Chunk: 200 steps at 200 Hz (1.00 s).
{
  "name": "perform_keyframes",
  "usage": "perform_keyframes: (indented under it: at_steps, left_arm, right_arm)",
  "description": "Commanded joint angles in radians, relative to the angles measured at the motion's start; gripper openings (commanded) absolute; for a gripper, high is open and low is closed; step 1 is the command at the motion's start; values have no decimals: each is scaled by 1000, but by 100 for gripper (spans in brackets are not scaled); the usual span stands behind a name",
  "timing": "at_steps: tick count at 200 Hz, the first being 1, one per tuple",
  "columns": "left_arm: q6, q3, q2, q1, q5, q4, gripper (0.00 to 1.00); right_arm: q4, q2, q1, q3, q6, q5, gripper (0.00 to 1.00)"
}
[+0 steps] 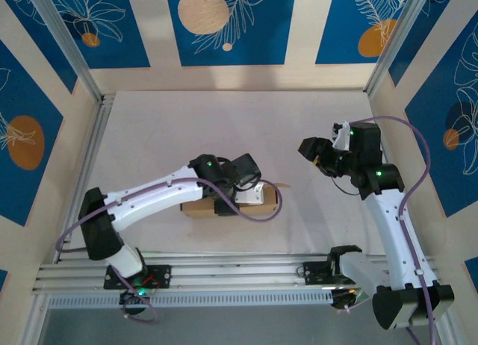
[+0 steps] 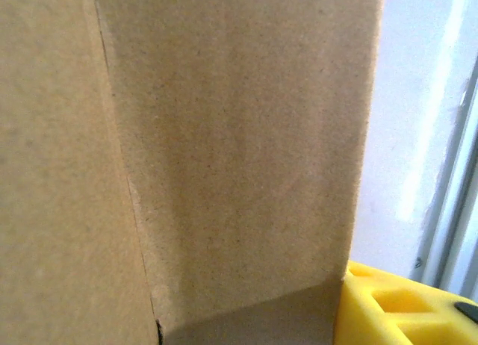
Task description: Fold the paper box
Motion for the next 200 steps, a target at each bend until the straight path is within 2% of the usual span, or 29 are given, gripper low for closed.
perform_keyframes:
  at_steps: [1,19,32,46,59,70,84,96,114,128,151,172,200]
  left_arm:
    - [-8,56,61,29,124,-62,53]
    - [2,72,98,46,146,-73,52]
    - [7,73,110,56,153,-73,53]
    - [13,92,122,64,188,-82,54]
    - [18,99,121,71,213,-79,55]
    - [26,98,117,75,223,-72,56]
    - [34,101,118,79,229,-71,56]
    - [33,105,125,78,227,-68,57]
    - [27,107,132,78,244,-70,57]
    - [28,91,125,78,238,-58,57]
    - [31,65,105,78,221,-35,57]
    - [28,61,89,78,208,-23,57]
    - [11,33,69,69,152,11,56]
  right_arm:
    - [-35,5,19,10,43,-148,59]
    - [-74,-10,49,24,-92,-88,61]
    - [-41,-58,112,-10,-224,48,61]
    - [67,-136,200,-100,-414,213,61]
    - [199,-217,261,-197,-618,298,63]
    - [284,-263,269,-246,-722,348,62]
    - [316,-261,240,-266,-881,242,63]
    - [216,-205,208,-216,-1093,87,65]
    - [157,-141,257,-170,-1302,136,68]
    - [68,-92,211,-104,-1404,-2,68]
    - [-43,-27,147,-17,-1500,-158,69]
    - [-137,30,126,32,-1579,-193,69]
    - [-228,81,98,80,-1605,-279,68]
